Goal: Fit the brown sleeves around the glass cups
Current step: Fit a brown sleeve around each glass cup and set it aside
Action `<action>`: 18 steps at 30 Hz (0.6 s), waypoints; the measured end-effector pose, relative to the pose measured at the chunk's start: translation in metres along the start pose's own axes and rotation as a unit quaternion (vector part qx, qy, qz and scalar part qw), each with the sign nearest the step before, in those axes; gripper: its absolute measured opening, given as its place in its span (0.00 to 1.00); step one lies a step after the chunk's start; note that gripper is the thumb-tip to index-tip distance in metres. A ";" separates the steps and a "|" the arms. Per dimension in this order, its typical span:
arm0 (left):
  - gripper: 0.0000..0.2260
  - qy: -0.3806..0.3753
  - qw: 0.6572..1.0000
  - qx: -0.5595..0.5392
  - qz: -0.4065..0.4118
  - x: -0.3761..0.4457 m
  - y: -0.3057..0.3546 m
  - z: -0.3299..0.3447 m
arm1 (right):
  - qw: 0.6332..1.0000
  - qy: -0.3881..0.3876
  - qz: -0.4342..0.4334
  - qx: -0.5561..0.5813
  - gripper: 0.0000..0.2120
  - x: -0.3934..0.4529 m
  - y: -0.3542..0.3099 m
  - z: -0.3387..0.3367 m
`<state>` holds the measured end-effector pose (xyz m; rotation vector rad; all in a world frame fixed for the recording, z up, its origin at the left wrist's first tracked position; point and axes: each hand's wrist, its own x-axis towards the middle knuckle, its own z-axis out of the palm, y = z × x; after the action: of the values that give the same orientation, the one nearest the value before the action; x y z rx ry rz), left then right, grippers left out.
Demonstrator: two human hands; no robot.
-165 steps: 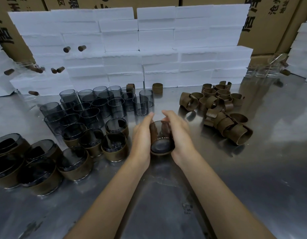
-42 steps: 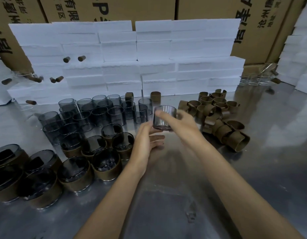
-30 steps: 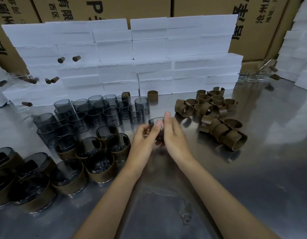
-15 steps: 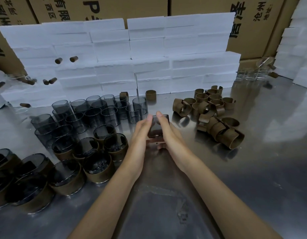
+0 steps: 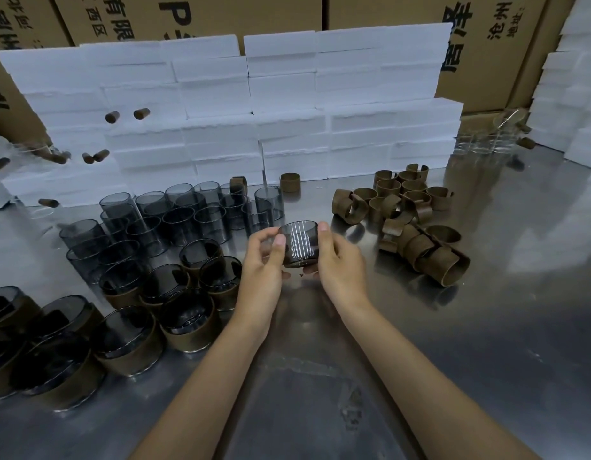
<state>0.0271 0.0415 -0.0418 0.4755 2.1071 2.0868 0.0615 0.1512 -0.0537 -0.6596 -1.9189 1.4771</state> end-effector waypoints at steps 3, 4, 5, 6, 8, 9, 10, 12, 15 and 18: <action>0.14 -0.001 1.000 -0.004 -0.002 0.002 -0.001 0.002 | 0.999 0.022 -0.007 0.028 0.18 0.002 0.000 -0.004; 0.15 -0.002 1.000 -0.014 -0.007 0.004 -0.001 0.002 | 0.999 0.021 -0.004 0.047 0.17 0.003 -0.002 -0.005; 0.17 -0.004 1.000 -0.028 -0.014 0.006 -0.002 0.002 | 0.998 0.013 0.004 0.064 0.16 0.003 -0.005 -0.007; 0.20 -0.007 0.999 -0.041 -0.024 0.007 -0.002 0.003 | 0.997 -0.002 0.023 0.076 0.17 0.002 -0.007 -0.007; 0.26 -0.028 0.997 -0.060 -0.045 0.007 -0.003 0.004 | 0.991 -0.051 0.085 0.090 0.24 -0.002 -0.011 -0.007; 0.28 -0.046 0.995 -0.067 -0.054 0.005 -0.004 0.005 | 0.986 -0.084 0.116 0.090 0.28 -0.004 -0.013 -0.007; 0.30 -0.064 0.993 -0.072 -0.063 0.004 -0.004 0.006 | 0.981 -0.115 0.136 0.082 0.33 -0.006 -0.014 -0.006; 0.34 -0.085 0.990 -0.078 -0.086 0.001 -0.005 0.008 | 0.976 -0.152 0.146 0.060 0.38 -0.009 -0.017 -0.007; 0.32 -0.098 0.987 -0.086 -0.092 0.000 -0.004 0.006 | 0.972 -0.167 0.134 0.097 0.34 -0.007 -0.020 -0.009; 0.24 -0.094 0.994 -0.041 -0.024 0.000 -0.001 0.002 | 0.962 -0.178 0.143 0.151 0.31 -0.008 -0.020 -0.008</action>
<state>0.0278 0.0434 -0.0425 0.5791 1.9007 2.0072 0.0722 0.1456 -0.0338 -0.5763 -1.8460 2.1442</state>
